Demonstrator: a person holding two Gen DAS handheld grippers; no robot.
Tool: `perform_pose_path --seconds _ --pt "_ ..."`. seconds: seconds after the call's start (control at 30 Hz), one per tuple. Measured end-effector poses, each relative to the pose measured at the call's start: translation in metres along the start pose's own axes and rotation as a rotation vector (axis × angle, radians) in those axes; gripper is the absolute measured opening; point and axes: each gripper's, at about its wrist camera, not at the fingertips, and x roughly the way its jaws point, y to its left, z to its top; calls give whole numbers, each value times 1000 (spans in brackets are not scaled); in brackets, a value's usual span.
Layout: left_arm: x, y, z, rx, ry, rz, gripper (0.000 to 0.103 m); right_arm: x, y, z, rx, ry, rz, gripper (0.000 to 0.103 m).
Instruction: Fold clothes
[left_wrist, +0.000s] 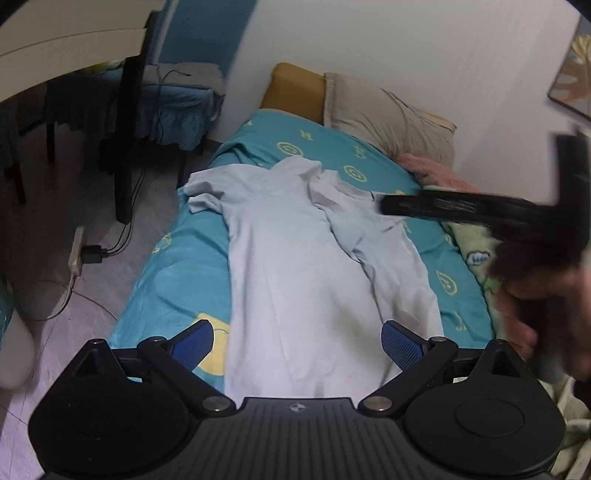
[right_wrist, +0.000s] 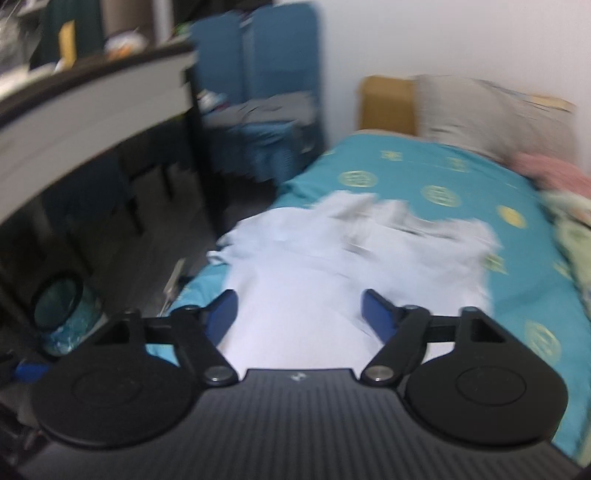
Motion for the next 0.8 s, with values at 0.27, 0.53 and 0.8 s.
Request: perform_pose_path --seconds 0.27,0.53,0.8 --pt "28 31 3 -64 24 53 98 155 79 34 -181 87 158 58" --pt "65 53 -1 -186 109 38 98 240 111 25 -371 126 84 42" --pt "66 46 -8 -209 103 28 98 208 90 40 -294 -47 -1 6"
